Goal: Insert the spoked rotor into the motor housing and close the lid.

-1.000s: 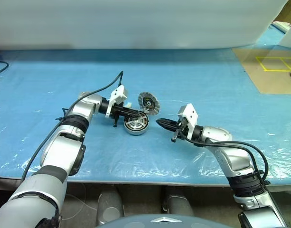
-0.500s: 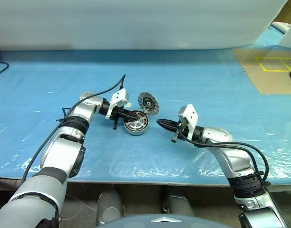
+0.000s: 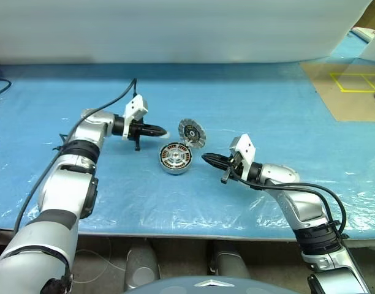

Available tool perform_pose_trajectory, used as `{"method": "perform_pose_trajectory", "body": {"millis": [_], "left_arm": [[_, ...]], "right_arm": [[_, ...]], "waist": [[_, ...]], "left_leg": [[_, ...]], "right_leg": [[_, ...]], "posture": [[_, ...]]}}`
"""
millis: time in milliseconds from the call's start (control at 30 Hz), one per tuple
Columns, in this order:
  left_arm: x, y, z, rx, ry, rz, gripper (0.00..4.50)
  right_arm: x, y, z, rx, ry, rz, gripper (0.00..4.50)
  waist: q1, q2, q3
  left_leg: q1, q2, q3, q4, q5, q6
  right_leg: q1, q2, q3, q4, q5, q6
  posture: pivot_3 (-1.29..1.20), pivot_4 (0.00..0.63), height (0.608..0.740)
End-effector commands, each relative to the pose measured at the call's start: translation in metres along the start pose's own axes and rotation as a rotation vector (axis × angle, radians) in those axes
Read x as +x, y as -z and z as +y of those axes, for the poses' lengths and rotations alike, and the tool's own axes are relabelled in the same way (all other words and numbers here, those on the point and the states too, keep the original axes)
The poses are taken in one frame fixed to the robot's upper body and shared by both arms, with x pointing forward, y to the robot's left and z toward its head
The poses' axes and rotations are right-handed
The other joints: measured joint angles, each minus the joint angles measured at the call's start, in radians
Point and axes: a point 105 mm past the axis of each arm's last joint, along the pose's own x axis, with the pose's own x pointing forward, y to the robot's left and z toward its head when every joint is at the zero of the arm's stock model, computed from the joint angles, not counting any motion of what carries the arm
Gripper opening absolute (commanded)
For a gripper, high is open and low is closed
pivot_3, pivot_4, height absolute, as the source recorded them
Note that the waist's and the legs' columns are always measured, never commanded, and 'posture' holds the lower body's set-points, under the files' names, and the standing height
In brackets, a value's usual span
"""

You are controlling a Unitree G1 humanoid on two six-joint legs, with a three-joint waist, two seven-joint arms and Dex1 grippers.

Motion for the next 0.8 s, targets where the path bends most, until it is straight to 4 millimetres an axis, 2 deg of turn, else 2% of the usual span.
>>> {"method": "perform_pose_trajectory", "body": {"millis": [33, 333, 567, 700, 800], "left_arm": [[0.001, -0.009, 0.018, 0.072, -0.147, 0.019, 0.03], [0.037, -0.046, 0.024, 0.067, -0.259, -0.129, 0.03], [0.051, -0.064, 0.009, -0.004, -0.128, -0.221, 0.03], [0.05, -0.072, -0.005, -0.093, 0.041, -0.273, 0.03], [0.046, -0.075, -0.009, -0.112, 0.101, -0.268, 0.03]], "right_arm": [[-0.002, -0.014, 0.001, -0.044, -0.004, -0.038, 0.0], [-0.008, -0.013, 0.005, -0.04, 0.015, -0.032, 0.0], [-0.012, -0.013, 0.005, -0.036, 0.028, -0.024, 0.0], [-0.011, -0.012, 0.006, -0.033, 0.031, -0.023, 0.0], [-0.011, -0.011, 0.008, -0.03, 0.032, -0.023, 0.0]], "waist": [[0.0, 0.0, 0.0], [0.004, 0.0, 0.0], [-0.001, 0.0, 0.0], [0.002, 0.0, 0.0], [0.002, 0.0, 0.0]], "left_leg": [[0.0, 0.0, 0.0, 0.0, 0.0, 0.0], [-0.004, -0.001, -0.004, 0.002, 0.0, 0.0], [-0.004, -0.001, -0.004, 0.001, 0.0, 0.0], [-0.004, -0.002, -0.004, 0.001, 0.0, 0.0], [-0.004, -0.002, -0.004, 0.001, 0.0, 0.0]], "right_leg": [[0.0, 0.0, 0.0, 0.0, 0.0, 0.001], [0.0, 0.0, -0.001, 0.0, 0.002, 0.003], [-0.001, 0.0, -0.001, 0.0, 0.003, 0.005], [-0.001, -0.001, -0.001, -0.001, 0.003, 0.005], [-0.001, -0.001, -0.001, -0.001, 0.003, 0.005]], "posture": [[0.0, 0.15, 0.74], [0.0, 0.15, 0.74], [0.0, 0.15, 0.74], [0.0, 0.15, 0.74], [0.0, 0.15, 0.74]]}}
